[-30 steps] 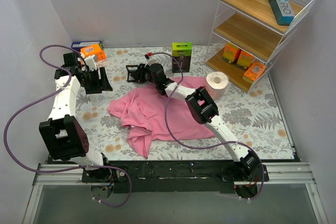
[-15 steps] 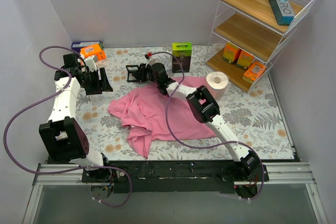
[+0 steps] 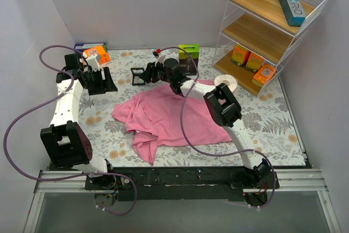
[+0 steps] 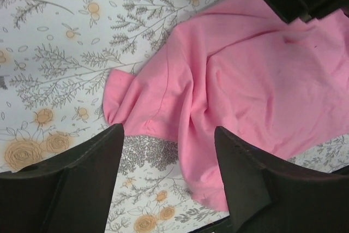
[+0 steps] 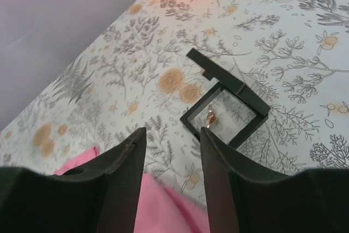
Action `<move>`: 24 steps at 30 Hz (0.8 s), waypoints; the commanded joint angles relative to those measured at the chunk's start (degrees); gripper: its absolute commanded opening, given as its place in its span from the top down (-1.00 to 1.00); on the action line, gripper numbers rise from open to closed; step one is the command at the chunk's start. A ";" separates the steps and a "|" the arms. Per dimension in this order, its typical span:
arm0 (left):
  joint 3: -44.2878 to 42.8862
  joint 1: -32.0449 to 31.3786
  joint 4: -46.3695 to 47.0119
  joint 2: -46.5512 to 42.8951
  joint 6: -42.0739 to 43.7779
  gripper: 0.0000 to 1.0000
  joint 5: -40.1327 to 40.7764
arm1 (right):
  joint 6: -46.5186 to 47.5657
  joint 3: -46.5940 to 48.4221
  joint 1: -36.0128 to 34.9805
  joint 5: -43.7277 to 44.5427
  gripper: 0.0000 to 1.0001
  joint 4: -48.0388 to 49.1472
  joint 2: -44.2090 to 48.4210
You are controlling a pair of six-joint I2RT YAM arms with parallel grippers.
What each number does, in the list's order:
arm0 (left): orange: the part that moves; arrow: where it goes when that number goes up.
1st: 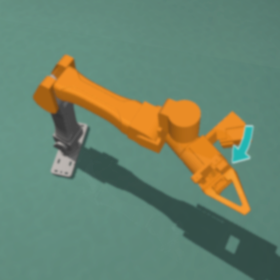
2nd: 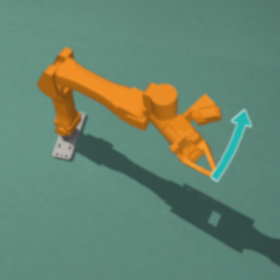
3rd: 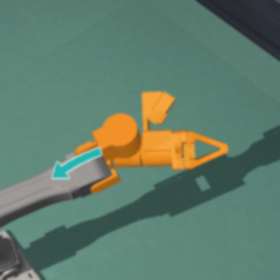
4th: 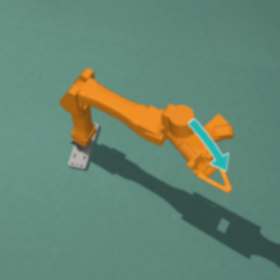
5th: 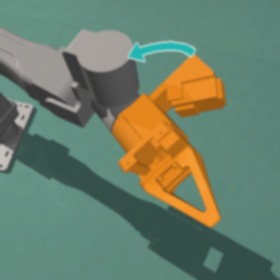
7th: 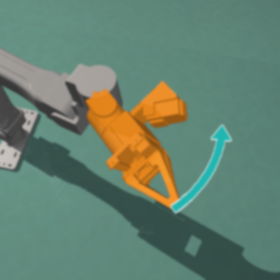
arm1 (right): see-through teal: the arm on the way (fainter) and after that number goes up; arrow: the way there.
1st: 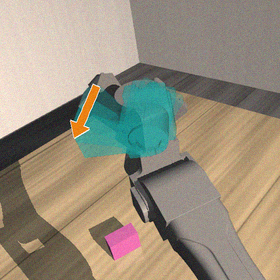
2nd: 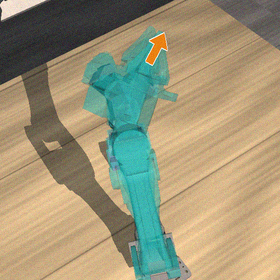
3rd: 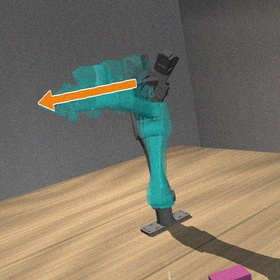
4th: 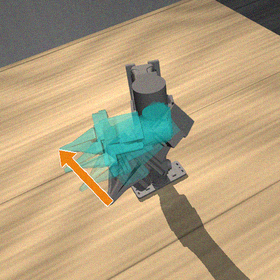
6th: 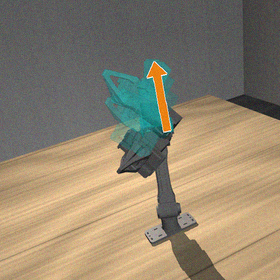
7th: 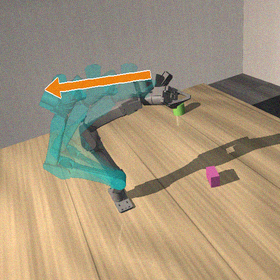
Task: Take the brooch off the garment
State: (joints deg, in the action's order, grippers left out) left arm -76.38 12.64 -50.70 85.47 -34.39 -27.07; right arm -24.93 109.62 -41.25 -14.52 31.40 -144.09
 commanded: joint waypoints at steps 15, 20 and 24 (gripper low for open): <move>4.47 0.28 14.14 -8.82 -1.12 -0.96 -2.73 | 33.70 -25.31 6.27 6.41 -0.97 -51.17 53.01; 9.31 0.28 12.21 -15.68 -0.50 -0.96 3.42 | 40.13 -17.27 6.19 11.09 -0.97 -73.98 61.65; 10.64 0.28 8.43 -18.49 -1.38 -0.96 4.22 | 35.31 -18.82 6.19 19.51 -0.97 -80.97 67.52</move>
State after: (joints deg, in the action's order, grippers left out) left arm -66.74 12.64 -39.35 70.13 -35.57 -25.76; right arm 10.90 91.46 -35.07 -4.54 -35.33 -81.43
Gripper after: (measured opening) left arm 0.981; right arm 0.984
